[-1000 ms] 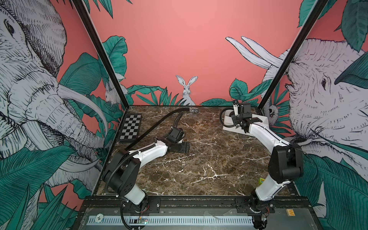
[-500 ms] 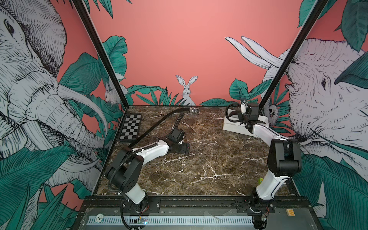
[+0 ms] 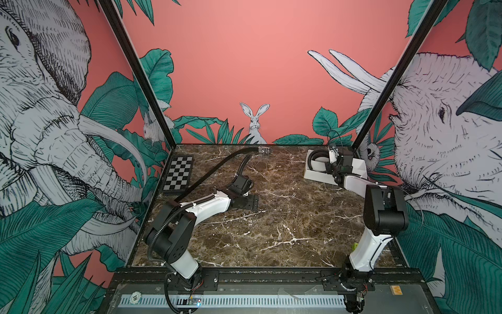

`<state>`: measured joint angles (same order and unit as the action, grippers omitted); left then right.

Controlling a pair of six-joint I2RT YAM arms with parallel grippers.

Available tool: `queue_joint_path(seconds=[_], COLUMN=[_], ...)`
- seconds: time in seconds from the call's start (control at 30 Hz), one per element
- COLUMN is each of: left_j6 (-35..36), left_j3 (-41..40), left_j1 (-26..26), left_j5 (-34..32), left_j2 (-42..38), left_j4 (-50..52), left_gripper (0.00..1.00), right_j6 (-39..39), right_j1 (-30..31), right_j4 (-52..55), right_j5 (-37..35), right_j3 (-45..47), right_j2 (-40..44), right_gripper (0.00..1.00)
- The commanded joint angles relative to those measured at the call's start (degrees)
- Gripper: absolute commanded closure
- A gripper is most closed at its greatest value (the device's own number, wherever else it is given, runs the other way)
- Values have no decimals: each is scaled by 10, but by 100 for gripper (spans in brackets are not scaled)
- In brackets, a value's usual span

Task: Place the belts into the storage roll
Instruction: Place the belt in the container.

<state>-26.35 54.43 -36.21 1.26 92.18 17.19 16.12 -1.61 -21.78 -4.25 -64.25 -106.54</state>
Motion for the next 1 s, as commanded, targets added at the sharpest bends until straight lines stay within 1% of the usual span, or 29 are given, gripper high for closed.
queue_joint_path(seconds=[0.0,0.1,0.2,0.33,0.37,0.4,0.47,0.5,0.53,0.67,0.83,0.97], left_j6=[1,0,1,1,1,0,1,0,1,1,2,4], left_j3=[14,12,11,9,9,9,8,8,8,5,1,-1], left_j1=[3,3,2,3,3,3,3,3,3,2,3,2], left_j5=[-10,-13,-15,-14,-15,-15,-17,-18,-19,-22,-21,-25], left_j2=[-5,-9,-10,-12,-13,-14,-17,-19,-20,-27,-32,-40], left_j4=[-6,-7,-8,-9,-9,-9,-9,-8,-8,-10,-13,-9], left_gripper=[9,8,8,8,8,8,8,8,8,7,7,7], right_j6=[12,16,23,14,13,10,1,-5,-11,-27,-47,-85], right_j1=[-6,-7,-8,-9,-9,-9,-9,-9,-8,-9,-8,-8], right_j4=[-41,-52,-57,-36,-28,-23,-6,8,23,57,97,167], right_j5=[-4,-19,-14,-20,-19,-19,-24,-30,-38,-62,-56,-49], right_j3=[9,27,40,35,35,34,34,30,27,23,19,10], right_j2=[-6,0,5,10,13,16,28,34,41,65,90,126], right_gripper=[100,100,100,100,96,90,74,69,65,51,44,35])
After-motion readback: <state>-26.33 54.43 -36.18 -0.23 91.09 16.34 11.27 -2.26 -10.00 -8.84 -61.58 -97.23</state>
